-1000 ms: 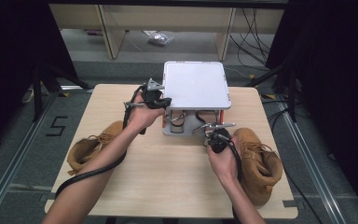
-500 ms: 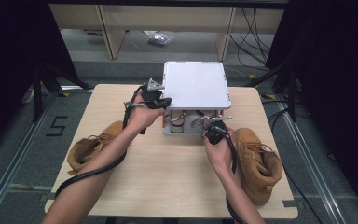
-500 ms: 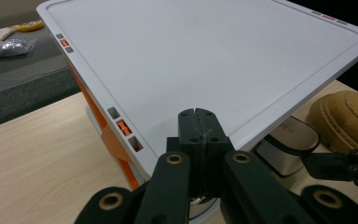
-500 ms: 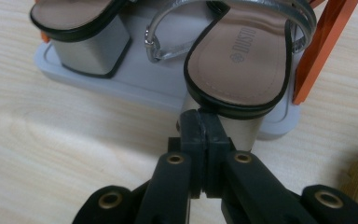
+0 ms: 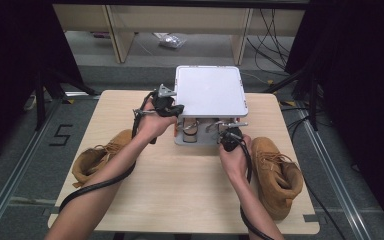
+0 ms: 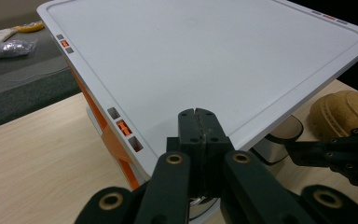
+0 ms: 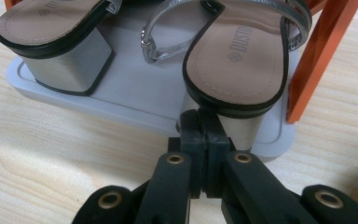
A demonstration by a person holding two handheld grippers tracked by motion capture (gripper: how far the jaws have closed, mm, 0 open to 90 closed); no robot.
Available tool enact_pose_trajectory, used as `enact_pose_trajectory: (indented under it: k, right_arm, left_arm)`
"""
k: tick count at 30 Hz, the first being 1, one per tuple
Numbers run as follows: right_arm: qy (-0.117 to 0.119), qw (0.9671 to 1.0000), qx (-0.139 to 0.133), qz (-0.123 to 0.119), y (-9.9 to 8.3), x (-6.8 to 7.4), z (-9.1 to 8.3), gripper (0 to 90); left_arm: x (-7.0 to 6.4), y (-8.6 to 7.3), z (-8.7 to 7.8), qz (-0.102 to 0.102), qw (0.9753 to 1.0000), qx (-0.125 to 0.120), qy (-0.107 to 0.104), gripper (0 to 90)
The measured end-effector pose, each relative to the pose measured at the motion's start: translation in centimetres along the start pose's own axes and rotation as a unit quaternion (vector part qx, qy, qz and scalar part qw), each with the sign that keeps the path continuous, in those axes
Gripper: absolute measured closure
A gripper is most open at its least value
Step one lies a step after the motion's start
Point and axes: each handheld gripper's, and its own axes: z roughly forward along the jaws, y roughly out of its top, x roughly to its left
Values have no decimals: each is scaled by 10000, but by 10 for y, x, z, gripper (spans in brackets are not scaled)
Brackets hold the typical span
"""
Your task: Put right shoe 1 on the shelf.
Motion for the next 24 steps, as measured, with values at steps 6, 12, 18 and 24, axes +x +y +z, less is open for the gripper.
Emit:
enact_pose_trajectory:
  k: [6,12,18,24]
  right_arm:
    - [-30,10000,-30,40,1,0,6,900]
    - [-75,9998,-148,62,-1,1,13,897]
    - [-90,9998,-189,-25,-1,1,16,897]
    - [-116,9996,-264,-8,0,3,19,891]
  left_arm:
    - [0,0,0,5,10000,15,23,896]
    - [0,0,0,8,10000,13,21,896]
    - [-1,0,0,24,10000,22,22,896]
    - [-1,0,-1,25,10000,38,39,896]
